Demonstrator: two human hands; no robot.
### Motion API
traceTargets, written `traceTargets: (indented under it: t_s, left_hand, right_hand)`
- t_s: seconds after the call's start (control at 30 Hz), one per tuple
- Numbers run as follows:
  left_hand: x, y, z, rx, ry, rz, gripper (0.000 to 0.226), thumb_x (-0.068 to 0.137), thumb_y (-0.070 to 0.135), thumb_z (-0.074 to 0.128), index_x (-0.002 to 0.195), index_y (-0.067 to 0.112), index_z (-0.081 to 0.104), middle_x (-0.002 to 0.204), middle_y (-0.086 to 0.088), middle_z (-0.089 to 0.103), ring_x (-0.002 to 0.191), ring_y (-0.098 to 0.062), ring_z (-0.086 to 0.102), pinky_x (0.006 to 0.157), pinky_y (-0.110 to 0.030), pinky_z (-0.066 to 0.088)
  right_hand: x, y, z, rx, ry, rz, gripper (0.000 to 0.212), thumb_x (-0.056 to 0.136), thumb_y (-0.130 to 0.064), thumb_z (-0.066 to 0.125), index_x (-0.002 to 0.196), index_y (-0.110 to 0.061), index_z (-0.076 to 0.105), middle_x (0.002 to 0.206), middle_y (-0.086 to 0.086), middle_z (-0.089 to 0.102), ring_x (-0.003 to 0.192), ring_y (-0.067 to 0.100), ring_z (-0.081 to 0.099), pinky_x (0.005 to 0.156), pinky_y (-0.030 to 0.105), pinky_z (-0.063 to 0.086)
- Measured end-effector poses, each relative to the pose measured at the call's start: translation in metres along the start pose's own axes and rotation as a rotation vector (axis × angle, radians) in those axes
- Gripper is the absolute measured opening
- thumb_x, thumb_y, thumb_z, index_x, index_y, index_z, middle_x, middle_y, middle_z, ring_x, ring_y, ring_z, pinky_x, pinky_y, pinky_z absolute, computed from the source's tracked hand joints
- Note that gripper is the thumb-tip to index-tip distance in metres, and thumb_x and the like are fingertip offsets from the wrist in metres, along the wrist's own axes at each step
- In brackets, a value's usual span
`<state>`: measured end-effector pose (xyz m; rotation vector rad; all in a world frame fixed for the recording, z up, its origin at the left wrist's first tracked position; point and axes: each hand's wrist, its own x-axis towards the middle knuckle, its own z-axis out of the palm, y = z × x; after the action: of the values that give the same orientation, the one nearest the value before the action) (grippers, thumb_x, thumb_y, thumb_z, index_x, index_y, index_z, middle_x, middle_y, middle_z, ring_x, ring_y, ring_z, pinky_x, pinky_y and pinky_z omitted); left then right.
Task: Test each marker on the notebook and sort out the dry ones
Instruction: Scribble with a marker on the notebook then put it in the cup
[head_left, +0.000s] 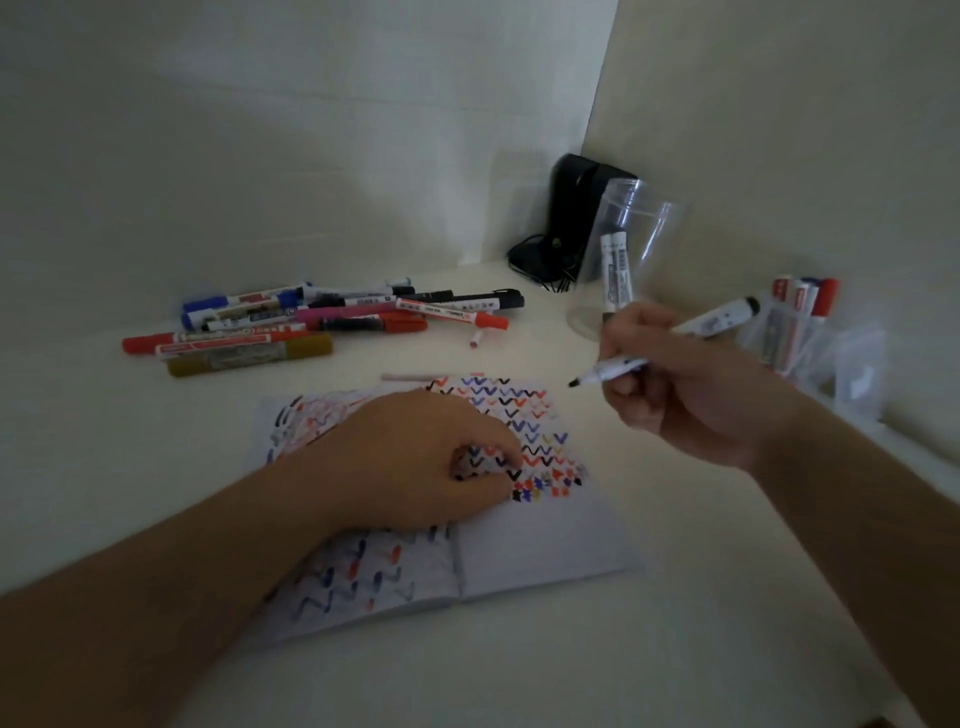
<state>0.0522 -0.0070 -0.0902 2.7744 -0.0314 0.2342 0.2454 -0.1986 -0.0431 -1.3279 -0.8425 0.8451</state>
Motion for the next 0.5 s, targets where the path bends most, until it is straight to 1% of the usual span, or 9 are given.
traceTargets:
  t_s: [0.03, 0.1, 0.17, 0.2, 0.27, 0.33, 0.4, 0.43, 0.5]
  left_hand:
    - [0.001, -0.001, 0.001, 0.025, -0.013, 0.016, 0.034, 0.091, 0.067, 0.054, 0.123, 0.058, 0.061, 0.109, 0.034, 0.065, 0.100, 0.010, 0.058, 0.090, -0.025, 0.052]
    - [0.004, -0.001, 0.001, 0.062, -0.023, 0.037, 0.034, 0.089, 0.070, 0.054, 0.120, 0.060, 0.064, 0.109, 0.037, 0.063, 0.103, 0.011, 0.057, 0.095, -0.025, 0.050]
    - [0.005, 0.000, 0.001, 0.093, -0.027, 0.063, 0.033, 0.089, 0.072, 0.055, 0.119, 0.063, 0.063, 0.101, 0.042, 0.055, 0.100, 0.013, 0.053, 0.091, -0.018, 0.044]
    - [0.005, 0.000, 0.002, 0.100, -0.023, 0.073, 0.033, 0.088, 0.073, 0.054, 0.119, 0.065, 0.063, 0.099, 0.042, 0.054, 0.100, 0.013, 0.052, 0.089, -0.016, 0.042]
    - [0.005, 0.000, 0.002, 0.083, -0.016, 0.081, 0.035, 0.086, 0.075, 0.051, 0.118, 0.066, 0.062, 0.103, 0.037, 0.060, 0.101, 0.012, 0.055, 0.089, -0.018, 0.045]
    - [0.008, -0.001, 0.004, 0.083, -0.011, 0.084, 0.036, 0.086, 0.076, 0.048, 0.119, 0.069, 0.060, 0.096, 0.031, 0.062, 0.091, 0.010, 0.057, 0.080, -0.015, 0.044]
    - [0.010, 0.001, 0.004, 0.133, -0.005, 0.105, 0.035, 0.088, 0.073, 0.045, 0.122, 0.073, 0.055, 0.080, 0.026, 0.053, 0.078, 0.012, 0.051, 0.067, -0.008, 0.031]
    - [0.010, 0.002, 0.005, 0.154, -0.003, 0.117, 0.035, 0.090, 0.071, 0.044, 0.123, 0.073, 0.054, 0.075, 0.025, 0.048, 0.076, 0.013, 0.048, 0.064, -0.009, 0.027]
    - [0.010, 0.003, 0.005, 0.161, 0.005, 0.125, 0.034, 0.092, 0.067, 0.044, 0.125, 0.073, 0.054, 0.070, 0.024, 0.042, 0.076, 0.017, 0.045, 0.061, -0.010, 0.024]
  right_hand:
    - [-0.007, 0.005, -0.004, -0.057, -0.040, 0.030, 0.028, 0.076, -0.025, 0.086, 0.076, -0.011, 0.061, 0.064, 0.010, 0.049, 0.051, 0.018, 0.044, 0.045, 0.022, 0.030]
    - [-0.017, 0.020, -0.006, -0.151, -0.054, 0.060, 0.026, 0.073, -0.015, 0.088, 0.073, -0.009, 0.062, 0.061, 0.012, 0.050, 0.049, 0.019, 0.042, 0.043, 0.022, 0.032]
    - [-0.023, 0.037, -0.002, -0.208, 0.014, 0.040, 0.023, 0.069, -0.008, 0.083, 0.070, -0.012, 0.060, 0.057, 0.012, 0.049, 0.045, 0.017, 0.037, 0.041, 0.021, 0.030]
    - [-0.025, 0.045, 0.000, -0.195, 0.054, 0.015, 0.024, 0.065, -0.009, 0.081, 0.069, -0.013, 0.057, 0.055, 0.011, 0.047, 0.044, 0.016, 0.035, 0.041, 0.020, 0.029]
    - [-0.027, 0.052, 0.004, -0.121, 0.103, -0.042, 0.024, 0.062, -0.008, 0.076, 0.067, -0.009, 0.052, 0.055, 0.010, 0.044, 0.045, 0.016, 0.032, 0.042, 0.021, 0.026]
    - [-0.029, 0.051, 0.009, -0.160, 0.120, -0.039, 0.026, 0.069, 0.000, 0.072, 0.067, 0.000, 0.046, 0.054, 0.014, 0.047, 0.044, 0.018, 0.038, 0.042, 0.021, 0.030]
    - [-0.030, 0.051, 0.013, -0.341, 0.184, -0.026, 0.030, 0.075, -0.002, 0.073, 0.067, 0.003, 0.045, 0.056, 0.021, 0.053, 0.046, 0.017, 0.047, 0.045, 0.023, 0.037]
    - [-0.031, 0.052, 0.014, -0.433, 0.216, -0.035, 0.032, 0.077, -0.004, 0.075, 0.067, 0.002, 0.045, 0.058, 0.024, 0.055, 0.048, 0.018, 0.049, 0.047, 0.025, 0.038]
    - [-0.032, 0.052, 0.016, -0.568, 0.241, -0.059, 0.030, 0.080, -0.003, 0.076, 0.068, -0.001, 0.048, 0.057, 0.017, 0.057, 0.049, 0.016, 0.049, 0.049, 0.027, 0.038]
